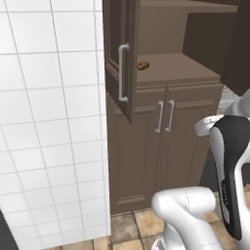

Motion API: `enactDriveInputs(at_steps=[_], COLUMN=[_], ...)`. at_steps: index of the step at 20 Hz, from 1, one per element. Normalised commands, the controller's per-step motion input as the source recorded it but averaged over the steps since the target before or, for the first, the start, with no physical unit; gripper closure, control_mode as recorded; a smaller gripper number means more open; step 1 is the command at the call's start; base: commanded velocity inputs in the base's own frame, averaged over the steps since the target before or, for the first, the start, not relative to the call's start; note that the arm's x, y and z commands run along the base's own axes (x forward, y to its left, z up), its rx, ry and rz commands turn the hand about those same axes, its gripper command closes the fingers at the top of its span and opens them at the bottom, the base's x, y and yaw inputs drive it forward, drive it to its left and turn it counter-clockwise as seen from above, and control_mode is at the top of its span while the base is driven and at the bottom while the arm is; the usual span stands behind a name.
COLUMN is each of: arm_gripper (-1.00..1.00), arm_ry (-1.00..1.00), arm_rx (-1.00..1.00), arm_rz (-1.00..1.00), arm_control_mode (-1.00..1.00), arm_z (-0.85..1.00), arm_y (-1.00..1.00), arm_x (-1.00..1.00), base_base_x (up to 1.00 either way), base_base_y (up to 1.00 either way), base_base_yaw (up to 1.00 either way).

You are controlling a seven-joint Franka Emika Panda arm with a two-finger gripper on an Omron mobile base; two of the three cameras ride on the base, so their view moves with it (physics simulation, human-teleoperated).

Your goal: Pick the potatos from the cabinet and place them in one bowl. Pick the lime from the sink and place it in the other bowl.

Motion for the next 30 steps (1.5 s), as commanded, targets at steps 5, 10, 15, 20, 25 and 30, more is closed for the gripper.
enactDriveInputs(at_steps=[5,10,15,20,25,30], arm_gripper=[1.00,1.00,1.00,1.00,1.00,1.00], arm_ry=[0.00,0.00,0.00,0.00,0.00,0.00], arm_rx=[0.00,0.00,0.00,0.00,0.00,0.00], arm_rz=[0.00,0.00,0.00,0.00,0.00,0.00], arm_control_mode=[1.00,1.00,1.00,1.00,1.00,1.00], arm_z=[0.00,0.00,0.00,0.00,0.00,0.00], arm_y=[0.00,0.00,0.00,0.00,0.00,0.00], arm_x=[0.00,0.00,0.00,0.00,0.00,0.00], base_base_x=[-0.08,0.00,0.00,0.00,0.00,0.00], base_base_y=[-0.21,-0.52,-0.67,-0.70,-0.70,-0.67], base_base_yaw=[-0.10,-0.07,-0.02,-0.01,0.00,0.00])
